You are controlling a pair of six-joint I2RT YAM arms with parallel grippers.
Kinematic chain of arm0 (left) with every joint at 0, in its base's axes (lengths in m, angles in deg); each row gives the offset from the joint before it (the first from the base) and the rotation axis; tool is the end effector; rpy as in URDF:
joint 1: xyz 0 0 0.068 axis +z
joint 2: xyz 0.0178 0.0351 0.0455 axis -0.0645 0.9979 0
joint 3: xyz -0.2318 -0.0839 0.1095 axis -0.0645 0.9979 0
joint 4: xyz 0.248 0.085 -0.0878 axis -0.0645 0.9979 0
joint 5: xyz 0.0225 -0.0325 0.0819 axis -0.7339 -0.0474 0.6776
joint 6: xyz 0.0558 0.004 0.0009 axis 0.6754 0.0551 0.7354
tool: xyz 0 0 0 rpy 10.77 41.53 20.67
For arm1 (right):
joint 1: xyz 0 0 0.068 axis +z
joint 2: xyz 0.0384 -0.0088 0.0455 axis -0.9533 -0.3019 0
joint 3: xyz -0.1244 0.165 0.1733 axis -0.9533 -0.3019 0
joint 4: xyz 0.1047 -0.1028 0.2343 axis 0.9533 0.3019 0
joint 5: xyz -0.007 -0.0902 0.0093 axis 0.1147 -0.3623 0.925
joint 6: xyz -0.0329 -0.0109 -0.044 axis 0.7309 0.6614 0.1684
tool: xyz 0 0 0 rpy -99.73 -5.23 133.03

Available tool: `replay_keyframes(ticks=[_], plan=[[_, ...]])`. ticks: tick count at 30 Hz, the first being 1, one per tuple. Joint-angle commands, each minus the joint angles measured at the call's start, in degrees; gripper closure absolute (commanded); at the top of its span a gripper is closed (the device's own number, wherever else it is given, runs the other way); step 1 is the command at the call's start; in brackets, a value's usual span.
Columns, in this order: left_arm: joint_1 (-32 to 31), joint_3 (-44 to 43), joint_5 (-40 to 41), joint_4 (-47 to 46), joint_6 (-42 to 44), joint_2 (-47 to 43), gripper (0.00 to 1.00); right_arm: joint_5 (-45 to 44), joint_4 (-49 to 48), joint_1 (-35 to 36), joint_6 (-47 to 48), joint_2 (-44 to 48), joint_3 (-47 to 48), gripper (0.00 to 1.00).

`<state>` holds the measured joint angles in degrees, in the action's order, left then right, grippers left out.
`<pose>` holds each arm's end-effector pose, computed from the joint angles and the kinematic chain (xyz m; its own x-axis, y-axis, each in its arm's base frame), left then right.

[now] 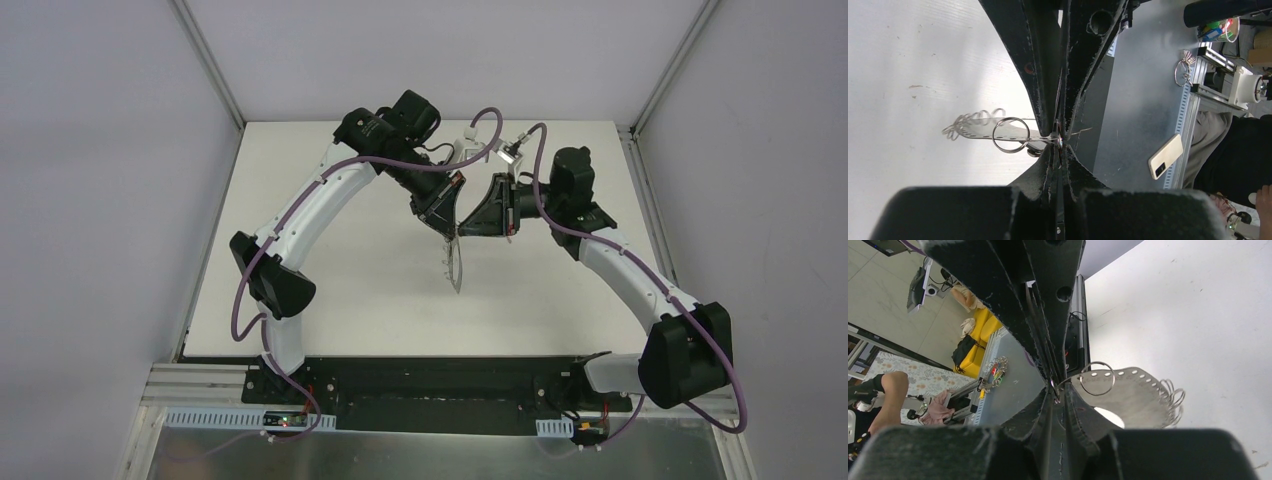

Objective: Put the keys on the keyring

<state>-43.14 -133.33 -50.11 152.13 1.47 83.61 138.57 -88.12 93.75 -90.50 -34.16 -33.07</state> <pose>0.2824 -0.2702 0.4160 -0.4317 0.5600 -0.7071 0.8806 0.0919 -0.4648 0.2718 0.1462 0.3353 -0.2868 -0.0376 -0.9573 -0.9519 -0.1014 0.2892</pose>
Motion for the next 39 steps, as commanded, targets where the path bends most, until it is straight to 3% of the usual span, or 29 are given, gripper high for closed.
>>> replay_keyframes(ticks=[1, 8, 13, 16, 24, 33, 39], plan=[[-0.5, -0.8, -2.0, -0.1, -0.8, -1.6, 1.0, 2.0, -2.6, 0.7, 0.0, 0.2, 0.4, 0.86], [-0.5, -0.5, -1.9, 0.0, -0.5, -1.4, 1.0, 1.8, -2.9, 0.8, -0.8, -0.4, 1.3, 0.99], [0.5, -0.4, -3.2, -0.4, -0.7, -1.8, 1.0, 1.2, -4.7, 0.3, -3.1, -0.6, 2.2, 1.0], [2.7, -0.4, -5.7, -3.1, -3.5, -2.4, 0.89, -0.2, -7.6, -0.7, -7.2, -1.0, 4.0, 1.0], [7.2, 7.0, -11.7, -22.5, -17.2, -7.1, 0.68, -5.7, -21.3, -3.2, -21.5, -3.3, 5.9, 1.0], [9.4, 16.4, -13.7, -41.1, -29.9, -9.6, 0.66, -6.7, -33.6, -4.8, -24.3, -4.4, 2.0, 1.0], [9.4, 17.6, -14.7, -45.5, -34.0, -8.7, 0.69, -6.7, -36.5, -5.3, -24.3, -4.5, 0.5, 1.0]])
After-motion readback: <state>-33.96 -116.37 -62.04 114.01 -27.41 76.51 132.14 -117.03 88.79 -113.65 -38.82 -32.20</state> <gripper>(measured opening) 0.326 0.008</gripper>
